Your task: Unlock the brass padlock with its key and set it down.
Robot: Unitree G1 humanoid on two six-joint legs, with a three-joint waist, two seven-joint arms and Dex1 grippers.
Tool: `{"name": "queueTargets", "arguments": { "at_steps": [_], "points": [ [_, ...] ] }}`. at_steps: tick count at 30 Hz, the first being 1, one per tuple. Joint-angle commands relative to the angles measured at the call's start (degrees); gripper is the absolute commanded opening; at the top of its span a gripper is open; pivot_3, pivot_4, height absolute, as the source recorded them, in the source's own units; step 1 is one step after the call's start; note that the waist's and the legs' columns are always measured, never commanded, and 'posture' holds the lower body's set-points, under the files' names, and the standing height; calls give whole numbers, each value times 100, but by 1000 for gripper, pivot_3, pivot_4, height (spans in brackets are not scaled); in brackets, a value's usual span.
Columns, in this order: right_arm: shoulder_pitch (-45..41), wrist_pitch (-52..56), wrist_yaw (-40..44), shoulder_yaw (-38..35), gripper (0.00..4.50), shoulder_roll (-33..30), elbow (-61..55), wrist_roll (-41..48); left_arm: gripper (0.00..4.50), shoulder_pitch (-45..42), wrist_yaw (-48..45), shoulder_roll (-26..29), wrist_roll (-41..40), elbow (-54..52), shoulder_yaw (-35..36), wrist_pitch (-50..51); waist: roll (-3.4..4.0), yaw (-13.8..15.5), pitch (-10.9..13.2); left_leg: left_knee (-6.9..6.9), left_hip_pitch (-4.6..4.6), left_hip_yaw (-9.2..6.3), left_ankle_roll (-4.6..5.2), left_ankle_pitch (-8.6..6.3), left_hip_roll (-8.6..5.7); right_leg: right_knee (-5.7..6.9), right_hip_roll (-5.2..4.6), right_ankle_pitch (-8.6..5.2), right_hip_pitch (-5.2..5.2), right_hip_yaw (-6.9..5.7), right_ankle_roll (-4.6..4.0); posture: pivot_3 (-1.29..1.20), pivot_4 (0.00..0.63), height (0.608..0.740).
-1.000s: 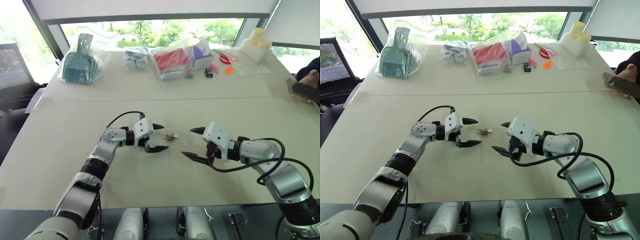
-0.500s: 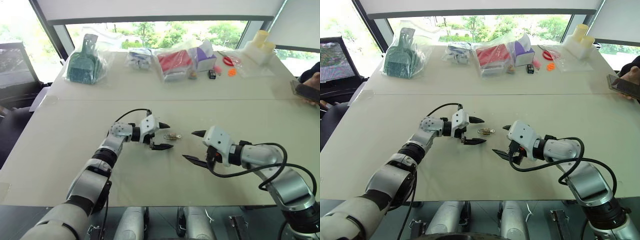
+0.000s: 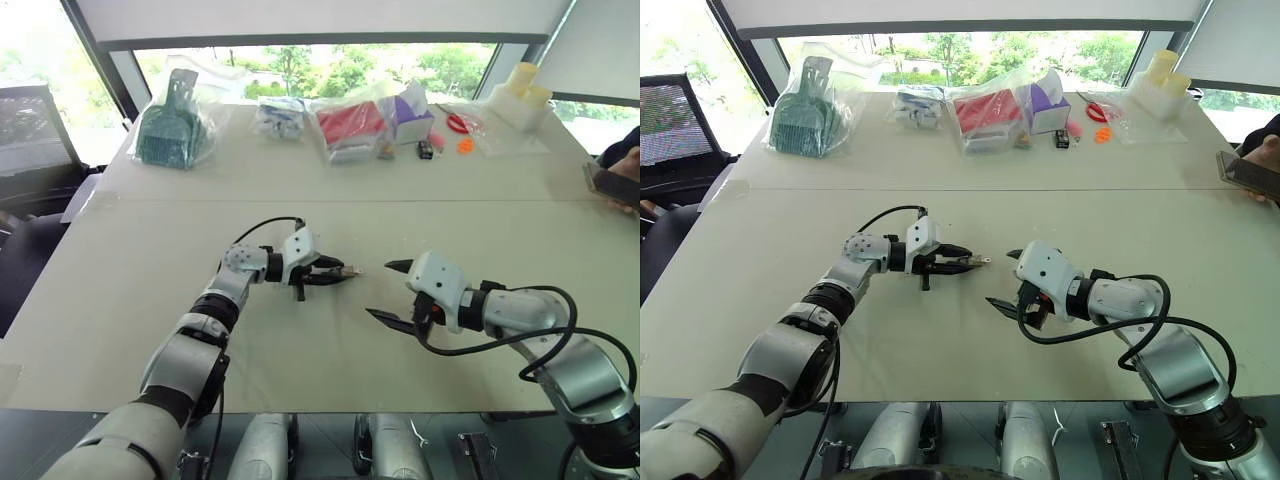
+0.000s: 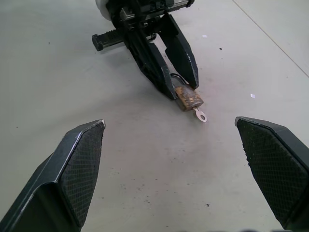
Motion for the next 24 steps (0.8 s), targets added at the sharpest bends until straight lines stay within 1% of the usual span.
{"name": "queueTargets", "arguments": {
  "at_steps": [1,3,5,7,8,11,14,17,24],
  "points": [
    [-267,-530,-240,218,4500,93,88,-490,785,497,-261,229,-41,-641,9,196,0,-43,0,-2,1,3,0,0,1,-1,0,0,-1,0,-1,0,150,740],
    [-361,-854,-329,404,4500,193,212,-750,785,787,-368,459,-221,-1351,103,421,0,-74,0,-8,3,6,1,-1,5,0,3,0,-6,1,0,0,150,740],
    [-526,-1261,-480,625,4500,302,430,-1120,785,1200,-464,789,-431,-2336,202,764,-1,-173,1,-14,2,7,2,-2,7,2,7,3,-13,1,6,0,150,740],
    [-683,-1620,-567,816,4500,396,655,-1430,785,1593,-479,1125,-562,-3253,270,1032,0,-213,3,-20,1,11,2,-2,27,6,13,9,-21,2,16,0,150,740],
    [-790,-1938,-625,973,4500,424,813,-1694,785,1821,-432,1337,-620,-3782,349,1103,2,-211,4,-22,0,14,2,-2,30,8,15,10,-25,2,16,0,150,740],
    [-1003,-2737,-770,1320,4500,456,1213,-2344,785,2247,-224,1784,-676,-4771,533,1142,4,-200,7,-22,-3,17,1,-1,36,10,18,8,-31,2,12,0,150,740],
    [-1118,-3297,-844,1497,4500,517,1501,-2705,785,2421,-13,2037,-710,-5287,656,1239,4,-134,7,-19,-8,13,0,-1,32,4,14,-3,-28,1,-6,0,150,740],
    [-1303,-3821,-961,1703,4500,679,1753,-3091,785,2498,211,2159,-846,-5720,801,1553,4,-161,7,-12,-15,17,0,-1,24,-3,7,-4,-26,3,-6,0,150,740],
    [-1602,-4294,-1109,1820,4500,1121,2202,-3528,785,2614,455,2238,-1049,-6077,841,1992,5,-177,7,-14,-14,20,0,-1,25,4,16,7,-30,6,13,0,150,740]
  ]
}}
